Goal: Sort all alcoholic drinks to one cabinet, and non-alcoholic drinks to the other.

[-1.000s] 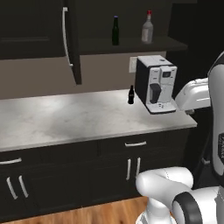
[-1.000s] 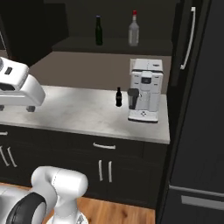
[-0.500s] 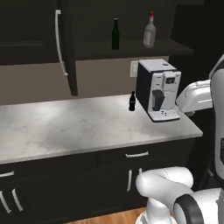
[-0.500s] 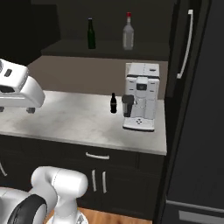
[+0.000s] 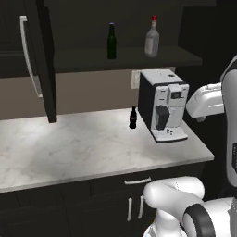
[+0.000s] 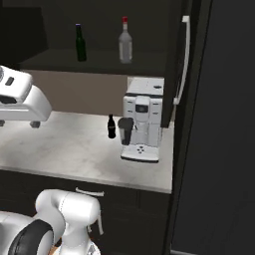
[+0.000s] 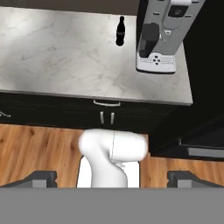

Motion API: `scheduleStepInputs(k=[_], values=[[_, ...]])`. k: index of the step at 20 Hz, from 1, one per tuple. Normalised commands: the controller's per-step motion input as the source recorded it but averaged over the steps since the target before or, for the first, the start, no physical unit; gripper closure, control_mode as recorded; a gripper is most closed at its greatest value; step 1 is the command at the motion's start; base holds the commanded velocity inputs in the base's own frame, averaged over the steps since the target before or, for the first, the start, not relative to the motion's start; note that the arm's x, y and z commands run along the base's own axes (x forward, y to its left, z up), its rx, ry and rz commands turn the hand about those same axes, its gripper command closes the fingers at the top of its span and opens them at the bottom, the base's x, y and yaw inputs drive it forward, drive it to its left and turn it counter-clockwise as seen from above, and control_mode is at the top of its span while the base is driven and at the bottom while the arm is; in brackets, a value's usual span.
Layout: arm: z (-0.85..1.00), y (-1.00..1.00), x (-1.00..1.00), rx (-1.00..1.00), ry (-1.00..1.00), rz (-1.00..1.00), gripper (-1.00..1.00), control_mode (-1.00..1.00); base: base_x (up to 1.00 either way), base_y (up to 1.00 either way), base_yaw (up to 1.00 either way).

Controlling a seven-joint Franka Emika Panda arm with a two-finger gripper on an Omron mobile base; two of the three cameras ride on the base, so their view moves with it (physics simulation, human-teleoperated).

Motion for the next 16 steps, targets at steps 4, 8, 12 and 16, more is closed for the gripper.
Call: scheduleStepInputs(k=[4,8,12,16], values=[[0.0,0.0,0.0,0.0,0.0,0.0,-1.0,1.0,0.7,-0.11,0.0],[0.0,0.0,0.0,0.0,0.0,0.0,-1.0,1.0,0.74,-0.15,0.0],[0.0,0.0,0.0,0.0,0.0,0.0,-1.0,1.0,0.61,-0.2,0.0],[0.0,0.0,0.11,0.0,0.05,0.0,-1.0,-1.0,0.22,-0.01,0.0]])
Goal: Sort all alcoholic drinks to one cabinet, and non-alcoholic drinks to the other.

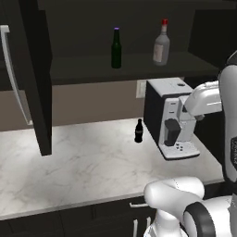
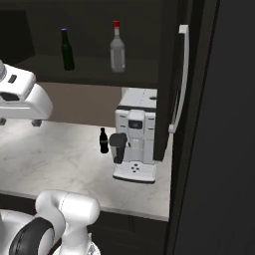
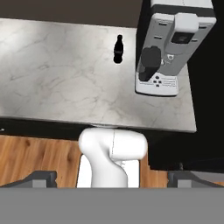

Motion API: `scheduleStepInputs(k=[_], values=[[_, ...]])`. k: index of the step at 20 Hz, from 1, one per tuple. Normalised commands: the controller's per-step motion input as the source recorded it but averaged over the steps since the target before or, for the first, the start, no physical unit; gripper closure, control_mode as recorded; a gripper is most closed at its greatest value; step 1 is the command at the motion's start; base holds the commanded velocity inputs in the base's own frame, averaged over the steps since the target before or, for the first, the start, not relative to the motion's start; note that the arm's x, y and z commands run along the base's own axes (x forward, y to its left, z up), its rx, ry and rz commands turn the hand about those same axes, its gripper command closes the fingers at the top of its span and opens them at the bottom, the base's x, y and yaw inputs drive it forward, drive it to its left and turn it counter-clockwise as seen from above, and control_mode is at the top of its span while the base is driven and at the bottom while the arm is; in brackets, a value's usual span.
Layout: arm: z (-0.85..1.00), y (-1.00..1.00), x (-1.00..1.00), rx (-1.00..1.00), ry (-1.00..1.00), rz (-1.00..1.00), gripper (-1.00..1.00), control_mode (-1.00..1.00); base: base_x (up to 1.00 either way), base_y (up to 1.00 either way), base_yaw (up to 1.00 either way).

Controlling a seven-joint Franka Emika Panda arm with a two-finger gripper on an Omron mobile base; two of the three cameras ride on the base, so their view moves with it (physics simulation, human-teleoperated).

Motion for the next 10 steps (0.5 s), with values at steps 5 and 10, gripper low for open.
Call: scheduleStepInputs(k=[5,10], values=[[-0.1,0.25,0.19,0.0,0.0,-0.11,-1.0,-1.0,0.0,0.0,0.0],[-0.38,0.2,0.41,0.0,0.0,-0.18,-1.0,-1.0,0.0,0.0,0.0]])
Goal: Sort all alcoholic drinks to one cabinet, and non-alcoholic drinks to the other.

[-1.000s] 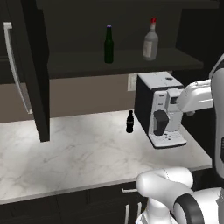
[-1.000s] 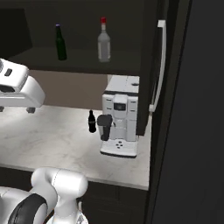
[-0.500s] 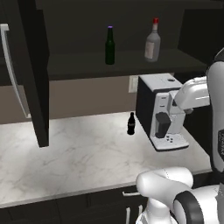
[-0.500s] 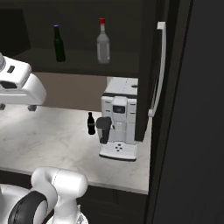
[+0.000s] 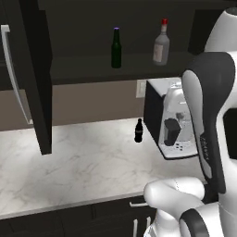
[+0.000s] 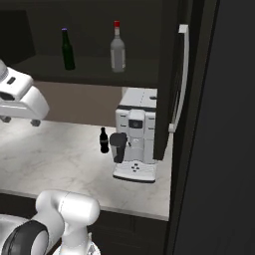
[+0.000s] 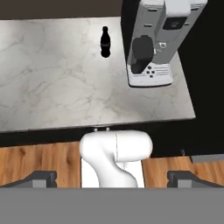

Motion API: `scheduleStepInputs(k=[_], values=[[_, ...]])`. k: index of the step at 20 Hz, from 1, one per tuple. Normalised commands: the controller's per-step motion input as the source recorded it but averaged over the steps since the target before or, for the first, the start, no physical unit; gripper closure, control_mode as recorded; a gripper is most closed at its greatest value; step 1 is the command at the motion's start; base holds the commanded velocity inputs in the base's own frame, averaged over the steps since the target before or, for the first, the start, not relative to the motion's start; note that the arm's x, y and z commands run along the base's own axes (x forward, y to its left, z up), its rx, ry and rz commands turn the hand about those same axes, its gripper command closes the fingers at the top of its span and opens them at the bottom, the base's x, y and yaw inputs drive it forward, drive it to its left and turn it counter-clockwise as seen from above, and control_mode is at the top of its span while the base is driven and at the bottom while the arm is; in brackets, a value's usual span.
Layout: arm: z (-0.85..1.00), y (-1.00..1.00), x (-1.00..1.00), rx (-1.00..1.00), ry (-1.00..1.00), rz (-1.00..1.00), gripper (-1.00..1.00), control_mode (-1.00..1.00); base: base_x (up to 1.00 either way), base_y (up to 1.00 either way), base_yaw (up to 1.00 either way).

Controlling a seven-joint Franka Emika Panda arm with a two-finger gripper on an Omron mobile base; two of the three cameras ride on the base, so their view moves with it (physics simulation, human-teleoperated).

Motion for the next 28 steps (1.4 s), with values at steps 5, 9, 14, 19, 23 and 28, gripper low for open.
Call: scheduleStepInputs(k=[5,9,14,19,23,28], values=[[-0.47,0.03,0.5,0.0,-0.01,-0.17,-1.0,-1.0,0.0,0.0,0.0],[-0.5,0.03,0.51,0.0,-0.03,-0.15,-1.0,-1.0,0.0,0.0,0.0],[-0.33,0.14,0.55,0.0,-0.06,-0.2,-1.0,-1.0,0.0,0.0,0.0],[-0.25,0.19,0.52,-0.02,-0.04,-0.25,-1.0,-1.0,0.0,0.0,0.0],[-0.18,0.2,0.46,-0.03,-0.03,-0.27,-1.0,-1.0,0.0,0.0,0.0],[-0.21,0.14,0.49,-0.04,-0.01,-0.27,-1.0,-1.0,0.0,0.0,0.0]])
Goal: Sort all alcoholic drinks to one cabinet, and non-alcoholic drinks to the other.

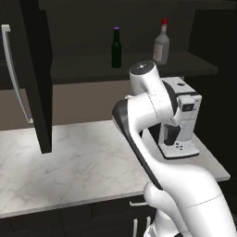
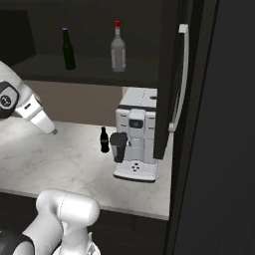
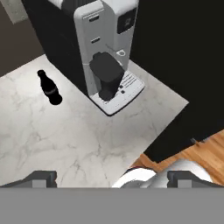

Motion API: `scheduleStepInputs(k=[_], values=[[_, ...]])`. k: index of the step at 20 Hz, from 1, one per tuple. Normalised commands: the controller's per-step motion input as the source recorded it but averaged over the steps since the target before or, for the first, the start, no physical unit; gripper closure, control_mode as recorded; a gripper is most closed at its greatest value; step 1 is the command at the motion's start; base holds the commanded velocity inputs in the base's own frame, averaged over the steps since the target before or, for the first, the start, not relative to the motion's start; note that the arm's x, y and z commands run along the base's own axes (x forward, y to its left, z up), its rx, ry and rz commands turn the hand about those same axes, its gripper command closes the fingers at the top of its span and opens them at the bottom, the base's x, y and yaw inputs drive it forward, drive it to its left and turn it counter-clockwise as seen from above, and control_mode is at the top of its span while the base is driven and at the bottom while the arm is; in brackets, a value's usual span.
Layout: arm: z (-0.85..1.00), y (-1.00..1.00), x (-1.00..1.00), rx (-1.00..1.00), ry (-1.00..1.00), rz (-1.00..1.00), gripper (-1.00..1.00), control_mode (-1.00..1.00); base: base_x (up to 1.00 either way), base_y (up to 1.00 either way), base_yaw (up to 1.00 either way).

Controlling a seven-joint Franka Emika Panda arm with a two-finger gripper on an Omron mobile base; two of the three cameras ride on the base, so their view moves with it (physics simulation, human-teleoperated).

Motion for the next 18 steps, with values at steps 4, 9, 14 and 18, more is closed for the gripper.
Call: scheduleStepInputs(k=[4,9,14,18], values=[[-0.27,0.02,0.56,-0.05,0.0,-0.24,-1.0,-1.0,0.0,0.0,0.0],[-0.38,0.0,0.49,-0.06,0.0,-0.2,-1.0,-1.0,0.0,0.0,0.0],[-0.36,0.0,0.29,-0.06,0.0,-0.12,-1.0,-1.0,0.0,0.0,0.0],[-0.26,0.0,0.35,-0.08,0.0,-0.08,-1.0,-1.0,0.0,0.0,0.0]])
